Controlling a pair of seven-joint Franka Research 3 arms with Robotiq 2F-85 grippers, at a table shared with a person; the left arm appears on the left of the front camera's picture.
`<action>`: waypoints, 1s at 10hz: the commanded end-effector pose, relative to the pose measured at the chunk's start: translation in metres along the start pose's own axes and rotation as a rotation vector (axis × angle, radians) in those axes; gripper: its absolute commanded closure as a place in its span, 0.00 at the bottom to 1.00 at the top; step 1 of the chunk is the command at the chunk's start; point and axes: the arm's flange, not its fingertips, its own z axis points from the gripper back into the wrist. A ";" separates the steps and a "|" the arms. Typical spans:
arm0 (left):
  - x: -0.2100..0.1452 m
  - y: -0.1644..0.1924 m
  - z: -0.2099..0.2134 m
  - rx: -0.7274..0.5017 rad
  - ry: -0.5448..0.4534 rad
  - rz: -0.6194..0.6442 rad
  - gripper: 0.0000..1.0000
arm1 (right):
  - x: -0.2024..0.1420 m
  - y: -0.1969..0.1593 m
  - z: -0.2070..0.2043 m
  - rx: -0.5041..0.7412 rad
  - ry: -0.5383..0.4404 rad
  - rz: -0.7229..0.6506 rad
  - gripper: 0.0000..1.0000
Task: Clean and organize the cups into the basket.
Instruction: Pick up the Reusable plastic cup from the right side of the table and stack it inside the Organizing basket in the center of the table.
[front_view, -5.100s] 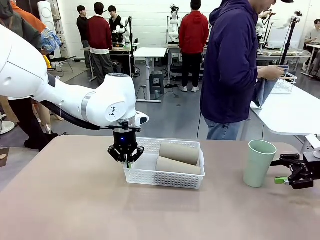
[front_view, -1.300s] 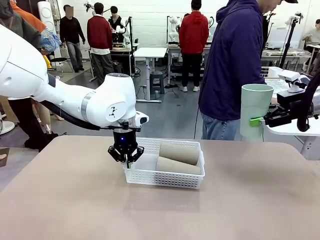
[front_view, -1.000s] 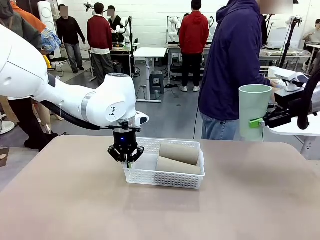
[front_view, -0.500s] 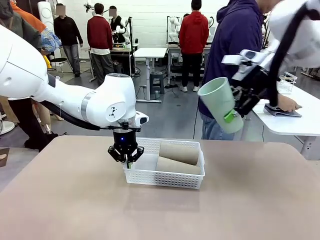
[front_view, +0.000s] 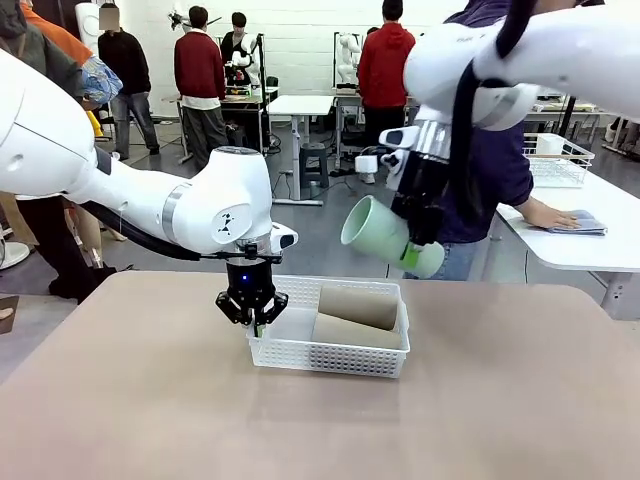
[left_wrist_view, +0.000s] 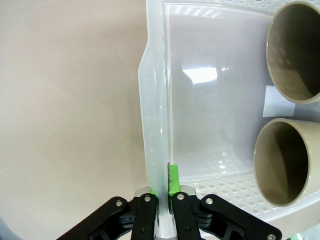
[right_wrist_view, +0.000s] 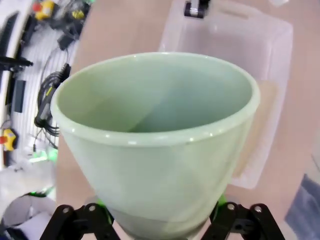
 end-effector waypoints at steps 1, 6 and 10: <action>0.001 0.001 0.002 -0.002 -0.006 0.000 1.00 | 0.018 -0.014 -0.010 -0.055 0.061 -0.011 0.18; 0.001 0.001 0.002 -0.002 -0.006 0.000 1.00 | 0.016 -0.029 -0.053 -0.187 0.049 -0.088 0.18; 0.001 0.001 0.002 -0.002 -0.006 0.000 1.00 | 0.013 -0.020 -0.077 -0.201 0.052 -0.054 0.18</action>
